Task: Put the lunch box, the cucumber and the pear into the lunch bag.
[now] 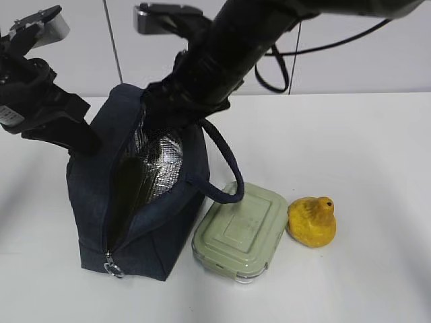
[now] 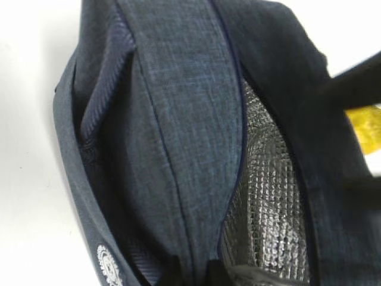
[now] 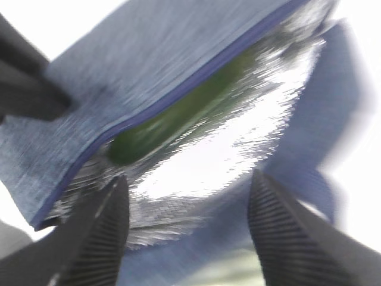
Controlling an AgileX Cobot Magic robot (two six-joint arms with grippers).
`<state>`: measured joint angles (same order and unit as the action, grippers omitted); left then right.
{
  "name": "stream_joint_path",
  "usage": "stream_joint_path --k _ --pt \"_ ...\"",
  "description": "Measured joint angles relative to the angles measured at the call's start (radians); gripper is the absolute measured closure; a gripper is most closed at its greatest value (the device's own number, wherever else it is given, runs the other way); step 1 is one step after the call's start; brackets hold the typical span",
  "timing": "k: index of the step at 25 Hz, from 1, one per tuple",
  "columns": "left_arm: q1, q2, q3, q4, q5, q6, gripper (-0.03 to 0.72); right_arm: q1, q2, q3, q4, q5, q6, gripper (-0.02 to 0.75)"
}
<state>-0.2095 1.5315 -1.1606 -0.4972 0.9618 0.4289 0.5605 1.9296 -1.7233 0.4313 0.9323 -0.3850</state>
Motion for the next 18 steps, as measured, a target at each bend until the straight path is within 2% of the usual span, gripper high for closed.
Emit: stream_joint_path --k 5,8,12,18 --pt "0.0 0.0 0.0 0.0 0.001 0.0 0.67 0.0 -0.139 -0.029 -0.38 0.028 0.283 0.342" --pt "0.0 0.0 0.0 0.0 0.001 0.0 0.67 -0.002 -0.164 -0.029 -0.495 -0.005 0.328 0.393" --pt "0.001 0.0 0.0 0.0 0.001 0.0 0.67 -0.002 -0.155 -0.029 -0.549 -0.115 0.351 0.447" --pt "0.001 0.0 0.0 0.0 0.001 0.0 0.67 -0.002 -0.15 -0.01 -0.616 -0.078 0.353 0.448"
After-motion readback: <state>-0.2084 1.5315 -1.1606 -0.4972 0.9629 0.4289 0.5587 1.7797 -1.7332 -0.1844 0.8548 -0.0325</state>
